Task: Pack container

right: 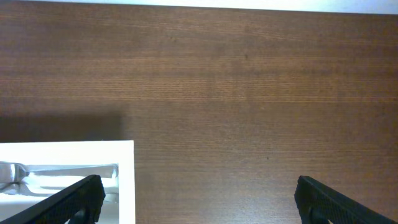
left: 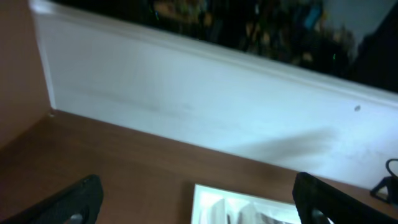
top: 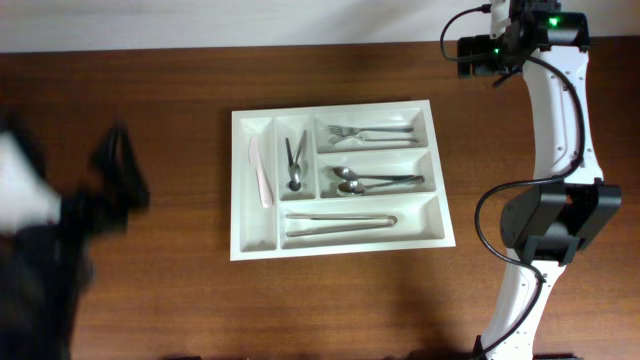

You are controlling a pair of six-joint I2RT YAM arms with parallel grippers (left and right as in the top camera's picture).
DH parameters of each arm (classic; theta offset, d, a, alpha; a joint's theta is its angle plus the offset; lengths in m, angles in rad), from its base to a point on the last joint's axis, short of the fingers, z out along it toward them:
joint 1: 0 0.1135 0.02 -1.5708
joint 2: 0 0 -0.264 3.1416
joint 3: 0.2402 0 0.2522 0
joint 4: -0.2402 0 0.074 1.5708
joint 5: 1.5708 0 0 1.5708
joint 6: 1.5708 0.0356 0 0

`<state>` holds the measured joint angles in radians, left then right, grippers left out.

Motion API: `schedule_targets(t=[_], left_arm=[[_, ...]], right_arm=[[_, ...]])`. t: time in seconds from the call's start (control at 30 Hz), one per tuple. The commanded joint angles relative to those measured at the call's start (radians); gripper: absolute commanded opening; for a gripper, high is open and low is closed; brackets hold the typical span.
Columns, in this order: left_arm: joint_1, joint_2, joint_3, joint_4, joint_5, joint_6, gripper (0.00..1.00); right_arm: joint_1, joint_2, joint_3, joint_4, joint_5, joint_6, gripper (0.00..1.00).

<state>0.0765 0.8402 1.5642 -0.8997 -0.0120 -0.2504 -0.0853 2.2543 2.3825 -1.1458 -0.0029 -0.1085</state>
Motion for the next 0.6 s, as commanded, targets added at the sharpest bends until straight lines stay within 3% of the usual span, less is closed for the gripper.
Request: schedule_targets(t=[0.0, 0.23, 0.57], left_arm=[[-0.006, -0.138, -0.212, 0.006, -0.075, 0.016, 0.99], [-0.006, -0.426, -0.661, 0.144, -0.09, 0.016, 0.99], [-0.007, -0.643, -1.2, 0.492, -0.015, 0.016, 0.99]], right_arm=[[0.006, -0.021, 0.016, 0.001, 0.008, 0.005, 0.99], [0.006, -0.021, 0.017, 0.001, 0.008, 0.005, 0.99], [0.006, -0.021, 0.016, 0.001, 0.008, 0.005, 0.99]])
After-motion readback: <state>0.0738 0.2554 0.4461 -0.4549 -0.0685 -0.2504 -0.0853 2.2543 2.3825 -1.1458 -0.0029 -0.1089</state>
